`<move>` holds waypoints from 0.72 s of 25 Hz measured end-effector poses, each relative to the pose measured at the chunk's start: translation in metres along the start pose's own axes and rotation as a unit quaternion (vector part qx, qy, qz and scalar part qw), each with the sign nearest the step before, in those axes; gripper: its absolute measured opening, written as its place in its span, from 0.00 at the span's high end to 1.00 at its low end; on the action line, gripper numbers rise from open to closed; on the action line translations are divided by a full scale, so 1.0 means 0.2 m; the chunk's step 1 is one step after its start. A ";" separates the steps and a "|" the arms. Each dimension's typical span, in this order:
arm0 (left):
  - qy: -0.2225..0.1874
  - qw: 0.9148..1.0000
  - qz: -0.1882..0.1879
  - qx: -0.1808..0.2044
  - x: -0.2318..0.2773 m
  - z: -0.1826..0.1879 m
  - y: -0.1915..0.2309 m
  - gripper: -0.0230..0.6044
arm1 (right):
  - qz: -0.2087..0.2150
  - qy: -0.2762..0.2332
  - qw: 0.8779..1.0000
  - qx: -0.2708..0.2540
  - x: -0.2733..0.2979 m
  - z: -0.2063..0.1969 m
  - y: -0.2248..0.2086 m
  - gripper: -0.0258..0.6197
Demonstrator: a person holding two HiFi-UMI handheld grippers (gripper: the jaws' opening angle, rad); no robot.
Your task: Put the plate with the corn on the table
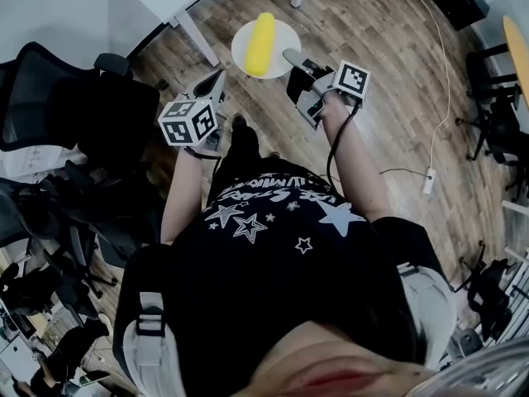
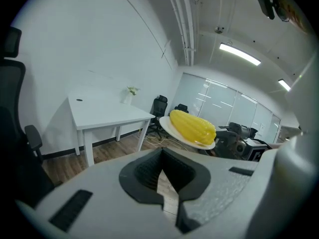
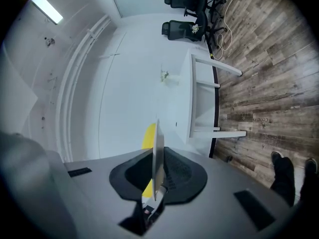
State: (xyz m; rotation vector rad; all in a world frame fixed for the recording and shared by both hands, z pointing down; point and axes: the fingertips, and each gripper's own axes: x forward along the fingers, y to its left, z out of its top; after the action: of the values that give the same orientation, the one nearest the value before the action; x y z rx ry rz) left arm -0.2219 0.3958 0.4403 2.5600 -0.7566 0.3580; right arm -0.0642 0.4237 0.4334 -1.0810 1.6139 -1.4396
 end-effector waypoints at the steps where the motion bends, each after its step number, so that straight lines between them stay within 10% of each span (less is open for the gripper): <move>1: 0.001 1.000 0.001 0.000 0.00 0.00 0.00 0.95 | 0.001 0.002 1.000 -0.003 0.00 0.00 0.00 0.90; 18: 0.019 1.000 -0.018 -0.003 0.47 0.23 0.39 0.95 | -0.001 -0.010 1.000 0.000 0.43 0.39 -0.07 0.90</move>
State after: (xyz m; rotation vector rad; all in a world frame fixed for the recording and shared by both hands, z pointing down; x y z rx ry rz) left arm -0.1831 0.2724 0.4614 2.5493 -0.6964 0.3915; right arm -0.0255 0.3136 0.4385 -1.0931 1.5994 -1.4254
